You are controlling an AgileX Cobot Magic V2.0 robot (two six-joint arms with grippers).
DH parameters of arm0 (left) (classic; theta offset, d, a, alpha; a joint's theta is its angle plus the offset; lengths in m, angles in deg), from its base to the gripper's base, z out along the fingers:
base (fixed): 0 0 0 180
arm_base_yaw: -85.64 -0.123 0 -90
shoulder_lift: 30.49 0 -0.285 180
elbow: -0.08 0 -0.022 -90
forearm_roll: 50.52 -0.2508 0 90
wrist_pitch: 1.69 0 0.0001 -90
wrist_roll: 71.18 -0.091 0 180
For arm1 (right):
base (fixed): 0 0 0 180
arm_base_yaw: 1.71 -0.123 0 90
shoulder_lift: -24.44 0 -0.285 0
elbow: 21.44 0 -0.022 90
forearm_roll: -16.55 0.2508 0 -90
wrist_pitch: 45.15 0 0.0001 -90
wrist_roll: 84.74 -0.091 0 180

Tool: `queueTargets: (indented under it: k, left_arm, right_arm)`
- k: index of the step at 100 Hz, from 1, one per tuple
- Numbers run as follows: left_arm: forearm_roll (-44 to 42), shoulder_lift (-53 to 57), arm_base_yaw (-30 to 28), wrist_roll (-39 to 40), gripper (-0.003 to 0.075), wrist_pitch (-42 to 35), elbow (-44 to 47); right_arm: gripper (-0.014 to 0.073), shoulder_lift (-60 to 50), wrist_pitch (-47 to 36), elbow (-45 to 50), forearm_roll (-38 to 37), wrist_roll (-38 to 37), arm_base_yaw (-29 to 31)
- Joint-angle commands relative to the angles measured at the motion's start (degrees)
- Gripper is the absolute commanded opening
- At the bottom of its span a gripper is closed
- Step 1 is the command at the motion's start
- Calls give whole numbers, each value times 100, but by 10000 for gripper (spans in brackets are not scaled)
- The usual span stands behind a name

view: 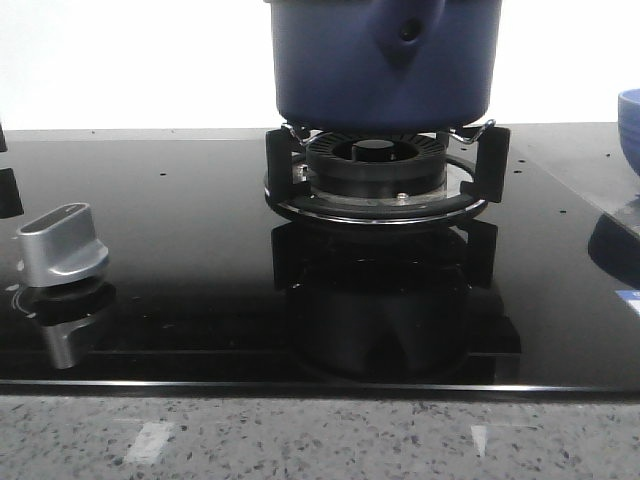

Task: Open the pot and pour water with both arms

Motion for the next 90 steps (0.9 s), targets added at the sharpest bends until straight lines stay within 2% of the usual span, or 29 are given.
queueTargets:
  k: [1, 22, 37, 46, 56, 77, 90]
  left_arm:
    - [491, 166, 21, 61, -20, -594, 178]
    - [2195, 166, 21, 61, -20, -978, 178]
    - [2913, 166, 21, 61, -20, -1091, 103]
    - [2822, 156, 21, 61, -20, -1068, 12]
    - [2624, 131, 21, 61, -20, -950, -209]
    - [1895, -496, 21, 36, -20, 34, -1314]
    - [1885, -1070, 32, -731, -20, 695, -2199]
  right_arm:
    - [-67, -129, -565, 154, 576, 38, 37]
    - [-67, -129, -680, 144, 2068, 38, 37]
    - [-67, -129, -562, -19, 2452, 38, 37]
    - [-67, -119, -380, -294, 2322, 181, 37]
    - [-66, -19, 13, -716, 1942, 923, 37]
    - [-65, 970, 1186, -1967, 1517, 1343, 37]
    - [-65, 1830, 1748, -2758, 1317, 1865, 37]
